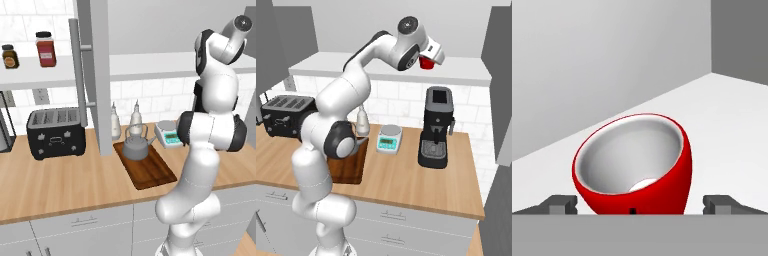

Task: Pick the kettle from the counter and place it on the tray. Then pick the mug from the cabinet and place it on the tray. Then close the cabinet doors.

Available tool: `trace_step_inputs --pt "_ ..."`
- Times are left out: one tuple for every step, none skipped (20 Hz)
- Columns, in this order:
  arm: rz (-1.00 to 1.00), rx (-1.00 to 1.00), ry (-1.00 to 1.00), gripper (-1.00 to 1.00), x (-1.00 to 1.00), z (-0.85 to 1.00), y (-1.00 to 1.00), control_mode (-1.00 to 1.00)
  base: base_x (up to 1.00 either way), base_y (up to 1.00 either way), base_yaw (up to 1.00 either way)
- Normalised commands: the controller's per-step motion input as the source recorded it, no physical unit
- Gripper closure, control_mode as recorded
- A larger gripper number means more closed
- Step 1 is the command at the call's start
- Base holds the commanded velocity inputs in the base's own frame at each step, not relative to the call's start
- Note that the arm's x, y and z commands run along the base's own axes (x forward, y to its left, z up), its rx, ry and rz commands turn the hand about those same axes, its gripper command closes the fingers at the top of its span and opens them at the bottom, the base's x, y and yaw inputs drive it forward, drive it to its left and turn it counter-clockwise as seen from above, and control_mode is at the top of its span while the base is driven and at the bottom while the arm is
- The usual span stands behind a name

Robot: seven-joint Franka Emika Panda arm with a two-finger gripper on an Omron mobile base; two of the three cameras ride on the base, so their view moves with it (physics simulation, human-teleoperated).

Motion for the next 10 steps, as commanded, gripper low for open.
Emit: trace_step_inputs --pt "0.0 0.0 0.0 -1.0 0.05 -0.05 -0.03 -1.0 0.0 0.0 0.0" --pt "0.0 0.0 0.02 -1.0 0.05 -0.05 -0.02 -1.0 0.0 0.0 0.0" --pt "0.0 0.0 0.02 -1.0 0.0 -0.04 -0.01 -1.0 0.0 0.0 0.0" --pt "0.0 0.0 0.0 -1.0 0.01 0.0 0.0 -1.0 0.0 0.0 0.0" --pt "0.0 0.0 0.0 -1.0 0.0 0.0 0.0 -1.0 0.0 0.0 0.0" --pt "0.0 0.0 0.0 -1.0 0.0 0.0 0.0 -1.0 0.0 0.0 0.0" --pt "0.0 0.0 0.01 -1.0 0.0 -0.01 0.0 -1.0 0.0 0.0 0.0" --pt "0.0 0.0 0.02 -1.0 0.0 -0.03 0.0 -1.0 0.0 0.0 0.0" --pt "0.0 0.0 0.03 -1.0 0.04 -0.09 0.0 -1.0 0.0 0.0 0.0" --pt "0.0 0.0 0.0 -1.0 0.07 -0.1 0.0 -1.0 0.0 0.0 0.0"
